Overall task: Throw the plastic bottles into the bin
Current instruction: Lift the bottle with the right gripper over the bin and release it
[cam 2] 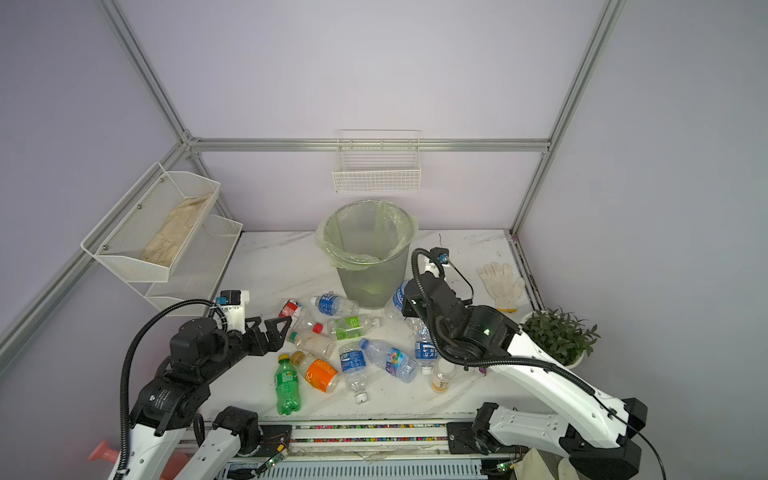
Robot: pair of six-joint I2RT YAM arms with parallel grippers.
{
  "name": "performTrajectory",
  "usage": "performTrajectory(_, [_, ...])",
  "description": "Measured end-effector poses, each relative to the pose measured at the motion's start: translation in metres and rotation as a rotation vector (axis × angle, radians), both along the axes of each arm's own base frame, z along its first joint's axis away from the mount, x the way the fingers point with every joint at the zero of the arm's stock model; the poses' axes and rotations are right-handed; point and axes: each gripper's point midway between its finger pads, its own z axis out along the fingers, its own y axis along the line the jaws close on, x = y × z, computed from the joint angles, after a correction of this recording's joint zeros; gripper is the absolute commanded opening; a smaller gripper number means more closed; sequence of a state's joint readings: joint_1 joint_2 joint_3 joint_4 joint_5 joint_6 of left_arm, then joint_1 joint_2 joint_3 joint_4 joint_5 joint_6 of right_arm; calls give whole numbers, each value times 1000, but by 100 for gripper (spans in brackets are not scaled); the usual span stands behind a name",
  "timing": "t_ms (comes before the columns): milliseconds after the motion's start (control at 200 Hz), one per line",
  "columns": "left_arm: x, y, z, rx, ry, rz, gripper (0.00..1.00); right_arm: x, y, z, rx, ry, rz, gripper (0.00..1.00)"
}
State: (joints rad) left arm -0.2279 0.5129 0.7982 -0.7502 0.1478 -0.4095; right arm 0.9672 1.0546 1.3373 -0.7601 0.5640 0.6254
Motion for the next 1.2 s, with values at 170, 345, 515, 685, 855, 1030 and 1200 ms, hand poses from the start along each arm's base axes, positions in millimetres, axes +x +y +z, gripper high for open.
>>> performTrajectory(170, [-1,0,1,0,-5,-2,100,-22,-26,51,136,-137,40,0])
performTrajectory(345, [-1,-1,1,0,-7,-3,100,-54,-65,109,341,-316,80,0])
performTrajectory(515, [-2,-1,1,0,-7,-7,100,-81,-96,152,508,-453,103,0])
performTrajectory(685, [-2,-1,2,0,-9,-6,100,-85,-99,165,551,-496,114,0])
performTrajectory(855, [-2,-2,2,0,-10,-12,100,-76,-84,169,523,-503,124,0])
performTrajectory(1030, [-3,-3,2,1,-11,-16,100,-56,-56,172,458,-498,128,0])
performTrajectory(1200, [-3,-3,2,1,-11,-17,100,-29,-33,180,379,-506,75,0])
